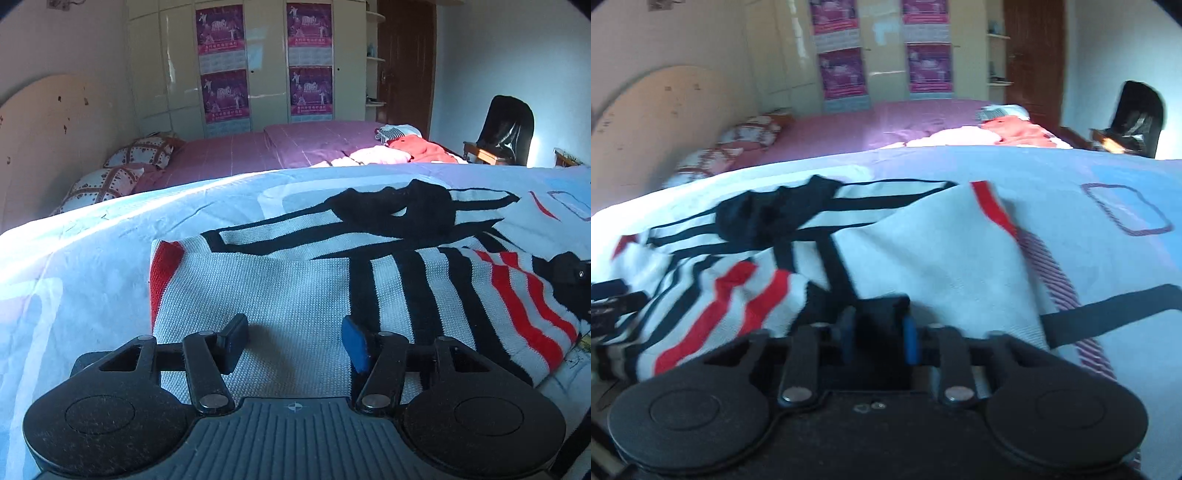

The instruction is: Fold small clothes

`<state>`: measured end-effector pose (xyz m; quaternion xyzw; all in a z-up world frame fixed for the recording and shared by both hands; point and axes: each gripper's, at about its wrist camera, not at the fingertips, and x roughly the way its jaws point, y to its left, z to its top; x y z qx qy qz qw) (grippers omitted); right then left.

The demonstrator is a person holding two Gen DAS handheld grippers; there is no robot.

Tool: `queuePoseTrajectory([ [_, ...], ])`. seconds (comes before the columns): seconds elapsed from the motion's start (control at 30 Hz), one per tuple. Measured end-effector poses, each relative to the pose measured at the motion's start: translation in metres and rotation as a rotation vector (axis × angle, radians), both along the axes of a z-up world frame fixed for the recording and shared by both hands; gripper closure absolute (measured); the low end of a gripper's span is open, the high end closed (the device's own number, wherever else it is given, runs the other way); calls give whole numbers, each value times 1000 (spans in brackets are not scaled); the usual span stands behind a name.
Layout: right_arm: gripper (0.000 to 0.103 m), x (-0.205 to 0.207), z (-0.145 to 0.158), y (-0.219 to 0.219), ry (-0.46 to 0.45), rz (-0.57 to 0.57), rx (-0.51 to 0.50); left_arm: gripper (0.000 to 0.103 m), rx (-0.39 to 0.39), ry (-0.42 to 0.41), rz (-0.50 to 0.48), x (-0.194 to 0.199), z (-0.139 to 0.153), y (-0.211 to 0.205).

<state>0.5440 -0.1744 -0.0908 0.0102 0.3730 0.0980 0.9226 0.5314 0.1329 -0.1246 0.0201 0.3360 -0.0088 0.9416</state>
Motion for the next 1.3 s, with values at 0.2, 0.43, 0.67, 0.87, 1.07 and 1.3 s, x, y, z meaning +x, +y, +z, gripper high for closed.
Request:
queuePoseTrajectory([
  [0.2, 96, -21, 2, -2, 12, -44, -90, 46, 6, 6, -22, -19, -2, -4],
  [0.43, 76, -39, 25, 9, -148, 32, -69, 46, -22, -64, -44, -31, 17, -19],
  [0.67, 67, -43, 28, -5, -150, 73, -50, 34, -37, -97, 74, -52, 15, -3],
  [0.87, 67, -33, 10, -22, -14, 130, -51, 32, -11, -15, 107, -47, 10, 1],
  [1.07, 74, -16, 26, -33, -124, 96, -50, 32, 11, -85, 96, 3, 25, 16],
  [1.3, 70, 24, -7, -38, -65, 16, -111, 25, -21, 16, 83, 65, -11, 32],
])
